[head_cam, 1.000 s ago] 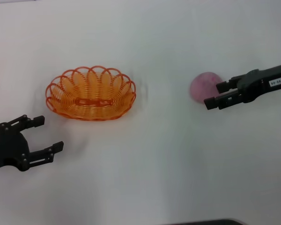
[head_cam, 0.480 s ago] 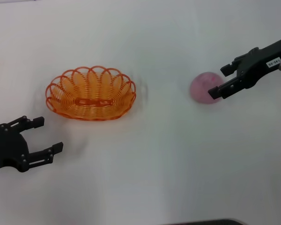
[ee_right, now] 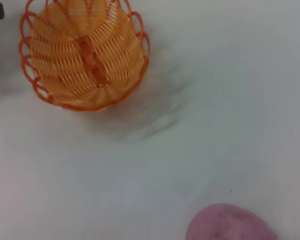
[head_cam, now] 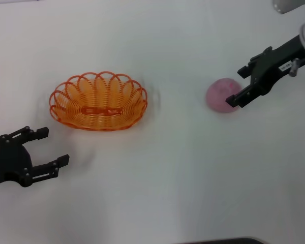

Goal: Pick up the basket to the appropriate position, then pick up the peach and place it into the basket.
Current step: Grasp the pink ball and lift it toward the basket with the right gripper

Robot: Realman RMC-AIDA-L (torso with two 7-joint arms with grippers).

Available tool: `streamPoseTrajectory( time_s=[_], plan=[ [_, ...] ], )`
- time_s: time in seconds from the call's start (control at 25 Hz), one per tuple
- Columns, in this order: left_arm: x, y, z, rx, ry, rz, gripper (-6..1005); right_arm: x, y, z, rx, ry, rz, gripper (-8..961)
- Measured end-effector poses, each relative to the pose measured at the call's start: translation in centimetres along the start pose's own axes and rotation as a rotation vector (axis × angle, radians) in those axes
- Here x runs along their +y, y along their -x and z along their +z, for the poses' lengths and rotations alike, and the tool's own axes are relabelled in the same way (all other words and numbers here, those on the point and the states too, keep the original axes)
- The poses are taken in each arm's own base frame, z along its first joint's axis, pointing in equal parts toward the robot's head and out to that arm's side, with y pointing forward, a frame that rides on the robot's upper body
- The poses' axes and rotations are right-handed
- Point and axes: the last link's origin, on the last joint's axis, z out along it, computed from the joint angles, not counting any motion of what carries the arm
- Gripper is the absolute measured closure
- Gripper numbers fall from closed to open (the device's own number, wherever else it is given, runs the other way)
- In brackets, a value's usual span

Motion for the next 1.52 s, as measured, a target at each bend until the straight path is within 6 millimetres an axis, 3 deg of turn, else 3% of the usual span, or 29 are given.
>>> streamPoseTrajectory(
  time_s=[0.48,1.24,1.52],
  plan=[
    [-0.2,-0.1,0.1,0.001,0.000,-0.018,149,0.0,1.0,1.9,0.047,-0.061,-0.089,2],
    [-0.2,-0.3,0.0,0.001,0.003,-0.016,150,0.0,0.8,4.7,0.096,-0.067,-0.092,1],
    [-0.2,-0.3,0.0,0.001,0.004,-0.014,150,0.0,0.9,4.9,0.100,-0.064,-0.091,2]
  ],
)
